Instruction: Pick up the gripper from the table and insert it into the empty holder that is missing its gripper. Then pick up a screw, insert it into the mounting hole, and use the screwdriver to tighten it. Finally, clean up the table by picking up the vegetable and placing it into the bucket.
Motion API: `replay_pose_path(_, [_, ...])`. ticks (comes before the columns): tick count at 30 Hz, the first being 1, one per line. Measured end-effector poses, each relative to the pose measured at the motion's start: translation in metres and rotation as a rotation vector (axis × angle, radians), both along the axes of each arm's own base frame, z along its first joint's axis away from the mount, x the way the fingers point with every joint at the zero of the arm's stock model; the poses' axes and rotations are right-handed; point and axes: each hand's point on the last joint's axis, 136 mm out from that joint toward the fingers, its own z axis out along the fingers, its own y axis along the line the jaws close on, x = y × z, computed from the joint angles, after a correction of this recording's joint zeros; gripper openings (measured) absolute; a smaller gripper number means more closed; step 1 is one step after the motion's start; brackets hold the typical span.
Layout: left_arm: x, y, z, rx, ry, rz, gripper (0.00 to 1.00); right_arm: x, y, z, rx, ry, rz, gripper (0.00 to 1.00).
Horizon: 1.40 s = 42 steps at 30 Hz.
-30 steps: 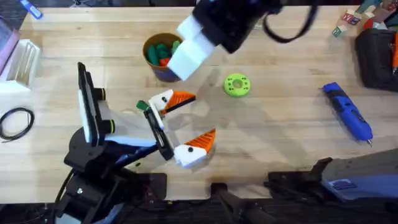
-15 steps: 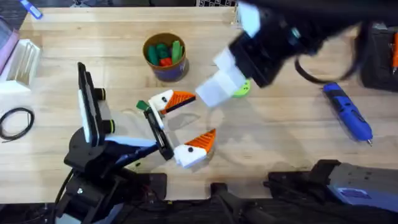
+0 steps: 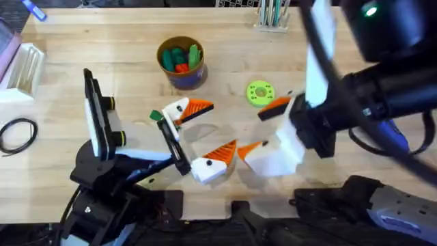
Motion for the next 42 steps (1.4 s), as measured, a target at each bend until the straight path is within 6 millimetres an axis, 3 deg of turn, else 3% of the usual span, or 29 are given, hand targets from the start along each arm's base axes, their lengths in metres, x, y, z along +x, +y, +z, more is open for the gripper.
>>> replay_pose_path(4, [0.001, 0.000, 0.000, 0.001, -0.003, 0.004, 0.993, -0.019, 0.001, -0.017, -0.027, 0.097, 0.091, 0.991])
replay_pose_path(11, [0.002, 0.001, 0.000, 0.002, -0.004, 0.013, 0.982, -0.028, 0.015, -0.024, -0.019, 0.115, 0.211, 0.991])
replay_pose_path(18, [0.004, 0.002, 0.000, 0.004, -0.007, 0.026, 0.698, -0.029, 0.019, -0.022, 0.006, 0.078, 0.264, 0.991])
replay_pose_path(23, [0.005, 0.003, 0.000, 0.005, -0.011, 0.030, 0.291, -0.029, 0.020, -0.022, 0.010, 0.066, 0.281, 0.991])
replay_pose_path(26, [0.005, 0.003, 0.000, 0.006, -0.012, 0.032, 0.204, -0.029, 0.020, -0.022, 0.011, 0.063, 0.285, 0.991])
replay_pose_path(28, [0.005, 0.003, 0.000, 0.007, -0.013, 0.033, 0.035, -0.029, 0.020, -0.021, 0.011, 0.062, 0.285, 0.991])
replay_pose_path(37, [0.005, 0.003, 0.000, 0.006, -0.012, 0.033, 0.007, -0.026, 0.019, -0.021, 0.017, 0.022, 0.322, 0.990])
replay_pose_path(42, [0.005, 0.003, 0.000, 0.006, -0.012, 0.033, 0.006, 0.000, 0.010, -0.023, -0.004, -0.032, 0.246, 0.991])
